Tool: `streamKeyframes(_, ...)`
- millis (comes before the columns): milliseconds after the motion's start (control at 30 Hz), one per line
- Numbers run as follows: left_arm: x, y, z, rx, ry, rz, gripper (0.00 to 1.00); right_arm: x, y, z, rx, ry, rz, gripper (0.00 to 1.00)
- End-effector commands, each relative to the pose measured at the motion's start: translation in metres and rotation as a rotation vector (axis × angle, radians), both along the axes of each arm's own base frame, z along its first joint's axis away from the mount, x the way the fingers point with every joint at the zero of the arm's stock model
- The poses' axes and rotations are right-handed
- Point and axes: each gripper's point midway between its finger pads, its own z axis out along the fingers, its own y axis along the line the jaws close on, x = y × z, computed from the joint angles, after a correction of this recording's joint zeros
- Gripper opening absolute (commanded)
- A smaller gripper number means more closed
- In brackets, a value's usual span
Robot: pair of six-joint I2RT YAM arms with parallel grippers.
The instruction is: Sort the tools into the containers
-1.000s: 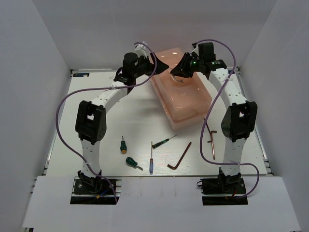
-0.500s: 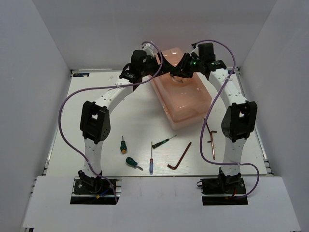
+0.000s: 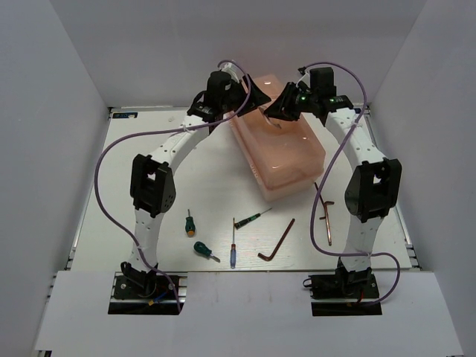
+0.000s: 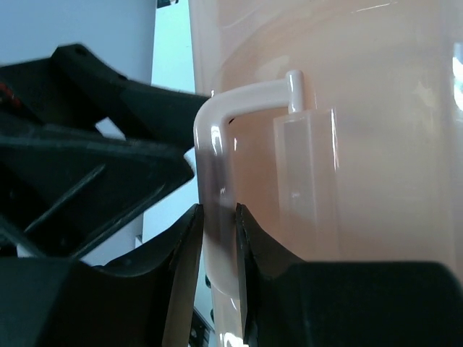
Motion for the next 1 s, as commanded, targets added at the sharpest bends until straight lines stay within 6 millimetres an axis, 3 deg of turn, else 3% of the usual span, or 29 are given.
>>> streamKeyframes(0,0.001,-0.003,-0.005,0.016,0.043,0.002,0.74,-0.032,0.015,0.056,0.102,-0.097,0.121,0.3)
streamKeyframes(33,0.0,-0.005,0.001,0.007,0.033,-0.006,0.73,-0.032,0.016,0.055,0.101,-0.102,0.127,0.3)
streamKeyframes(233,0.004,-0.014,-0.019,0.009,0.08,-0.04,0.65,-0.036,0.017,0.059,0.115,-0.109,0.155,0.3)
streamKeyframes(500,0.0,-0.016,-0.016,0.002,0.084,-0.066,0.45,-0.031,0.014,0.05,0.084,-0.114,0.143,0.36)
streamKeyframes(733,-0.003,-0.014,-0.019,0.02,0.102,-0.069,0.34,-0.025,0.012,0.045,0.07,-0.105,0.128,0.39)
streamKeyframes(867,-0.004,-0.014,-0.021,0.03,0.104,-0.071,0.3,-0.03,0.003,0.052,0.046,-0.133,0.141,0.44)
streamKeyframes(900,-0.005,-0.013,-0.019,0.031,0.106,-0.071,0.28,-0.034,-0.001,0.062,0.035,-0.161,0.137,0.46)
streamKeyframes(967,-0.005,-0.013,-0.017,0.032,0.108,-0.071,0.25,-0.036,-0.018,0.061,-0.058,-0.203,0.126,0.5)
